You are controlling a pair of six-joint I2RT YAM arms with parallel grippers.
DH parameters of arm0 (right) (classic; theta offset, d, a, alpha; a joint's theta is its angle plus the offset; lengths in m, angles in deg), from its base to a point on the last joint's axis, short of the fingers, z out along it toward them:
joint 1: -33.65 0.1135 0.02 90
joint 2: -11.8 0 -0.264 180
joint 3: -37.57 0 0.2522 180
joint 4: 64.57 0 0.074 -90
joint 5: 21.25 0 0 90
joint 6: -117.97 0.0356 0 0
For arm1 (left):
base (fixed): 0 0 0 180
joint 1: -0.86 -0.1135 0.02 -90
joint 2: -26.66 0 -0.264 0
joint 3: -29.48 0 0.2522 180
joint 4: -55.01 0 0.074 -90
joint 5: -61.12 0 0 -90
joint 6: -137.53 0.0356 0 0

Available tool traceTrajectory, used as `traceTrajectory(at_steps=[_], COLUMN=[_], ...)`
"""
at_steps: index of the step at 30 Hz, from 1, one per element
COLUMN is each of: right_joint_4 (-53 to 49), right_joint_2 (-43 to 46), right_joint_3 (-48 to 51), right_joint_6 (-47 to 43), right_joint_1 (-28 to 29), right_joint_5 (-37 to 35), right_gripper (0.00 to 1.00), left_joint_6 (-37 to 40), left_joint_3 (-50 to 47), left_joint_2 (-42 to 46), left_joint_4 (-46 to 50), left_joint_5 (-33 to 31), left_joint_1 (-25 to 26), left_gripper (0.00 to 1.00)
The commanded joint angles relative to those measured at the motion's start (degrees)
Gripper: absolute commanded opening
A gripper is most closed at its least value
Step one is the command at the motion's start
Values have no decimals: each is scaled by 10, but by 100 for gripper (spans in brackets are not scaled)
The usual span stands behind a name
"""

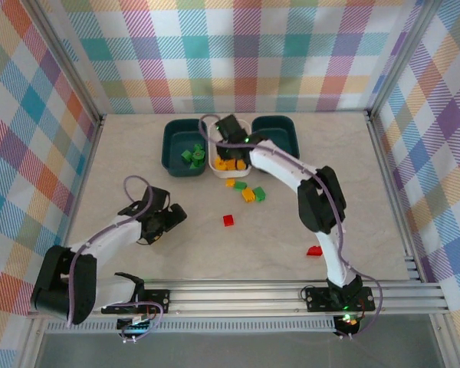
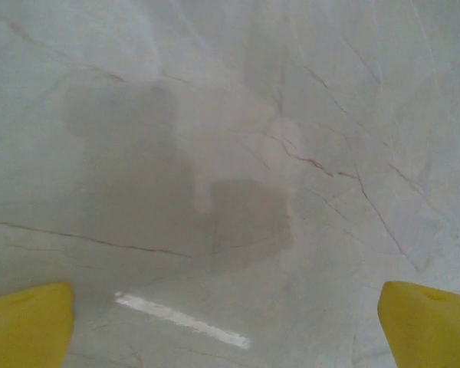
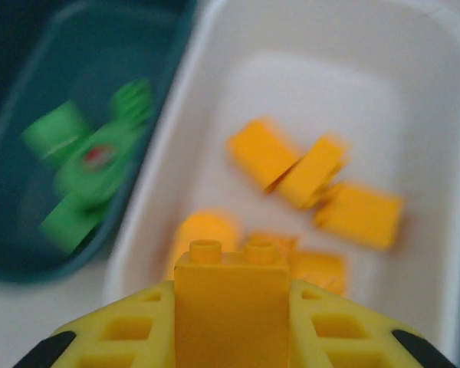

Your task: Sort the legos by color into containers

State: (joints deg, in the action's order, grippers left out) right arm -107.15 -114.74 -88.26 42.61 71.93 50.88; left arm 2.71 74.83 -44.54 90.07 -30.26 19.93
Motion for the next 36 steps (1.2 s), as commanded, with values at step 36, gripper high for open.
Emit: traceTrajectory(at_steps=[36], right_joint_4=[78], right_joint_2=[137], right_joint_3=[337], right_joint_6=[-33], right_joint_1=[17], right_joint_5=[27], right_gripper=[45], left_joint_6=[-4], left_joint_3=[47], left_joint_2=[-70], left_joint_4=[-77], left_joint_5=[63], left_joint_1=[70], left_gripper=[99])
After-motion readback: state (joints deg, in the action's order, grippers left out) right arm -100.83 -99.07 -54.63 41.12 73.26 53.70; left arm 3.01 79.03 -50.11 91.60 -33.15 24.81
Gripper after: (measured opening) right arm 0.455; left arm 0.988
